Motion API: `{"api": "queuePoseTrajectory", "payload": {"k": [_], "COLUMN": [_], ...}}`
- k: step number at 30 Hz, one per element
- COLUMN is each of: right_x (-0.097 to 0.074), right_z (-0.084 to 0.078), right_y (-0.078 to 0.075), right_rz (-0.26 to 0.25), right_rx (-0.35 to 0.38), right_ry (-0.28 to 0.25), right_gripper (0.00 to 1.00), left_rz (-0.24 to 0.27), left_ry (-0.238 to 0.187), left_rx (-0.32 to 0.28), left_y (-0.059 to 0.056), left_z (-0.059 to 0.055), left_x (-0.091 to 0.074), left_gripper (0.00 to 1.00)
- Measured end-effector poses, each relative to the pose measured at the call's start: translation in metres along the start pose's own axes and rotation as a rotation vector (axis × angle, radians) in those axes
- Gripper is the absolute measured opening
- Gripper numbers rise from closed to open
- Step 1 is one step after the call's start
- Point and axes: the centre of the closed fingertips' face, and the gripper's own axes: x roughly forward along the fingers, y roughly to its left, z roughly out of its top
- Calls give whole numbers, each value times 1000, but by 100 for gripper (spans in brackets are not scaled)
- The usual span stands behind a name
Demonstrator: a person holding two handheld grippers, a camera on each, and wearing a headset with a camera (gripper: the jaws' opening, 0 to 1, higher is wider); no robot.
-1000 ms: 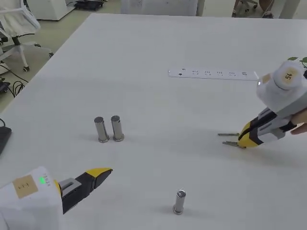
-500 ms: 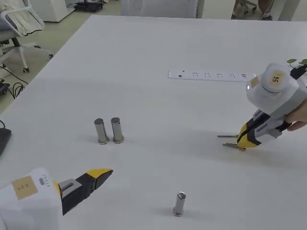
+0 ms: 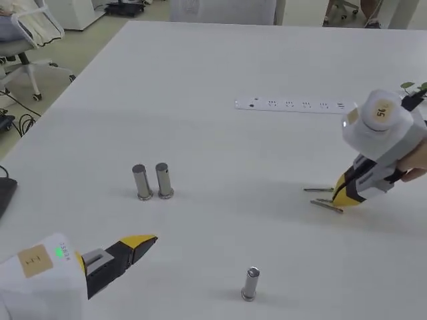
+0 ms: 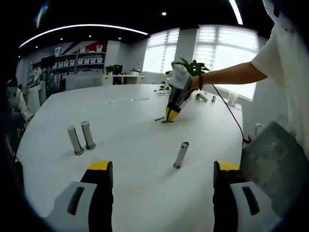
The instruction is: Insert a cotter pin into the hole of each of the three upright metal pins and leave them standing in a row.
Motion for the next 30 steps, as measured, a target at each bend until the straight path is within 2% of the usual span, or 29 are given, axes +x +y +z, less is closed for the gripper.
{"api": "queuePoseTrajectory", "payload": {"k": [8, 18, 30], "right_x": [0, 0, -4], "right_z": [0, 1, 1], "right_y": [1, 3, -1], "right_rz": [-12, -52, -87], "right_rx": [-23, -115, -102], "right_ry": [11, 47, 11], "right_gripper": [5, 3, 2], "left_rz": [0, 5, -2], "left_ry": [4, 3, 4], "left_rx": [2, 5, 23], "left_y": [0, 1, -1], "left_z": [-1, 0, 4], "left_x": [0, -2, -3], "left_gripper": [85, 85, 81]}}
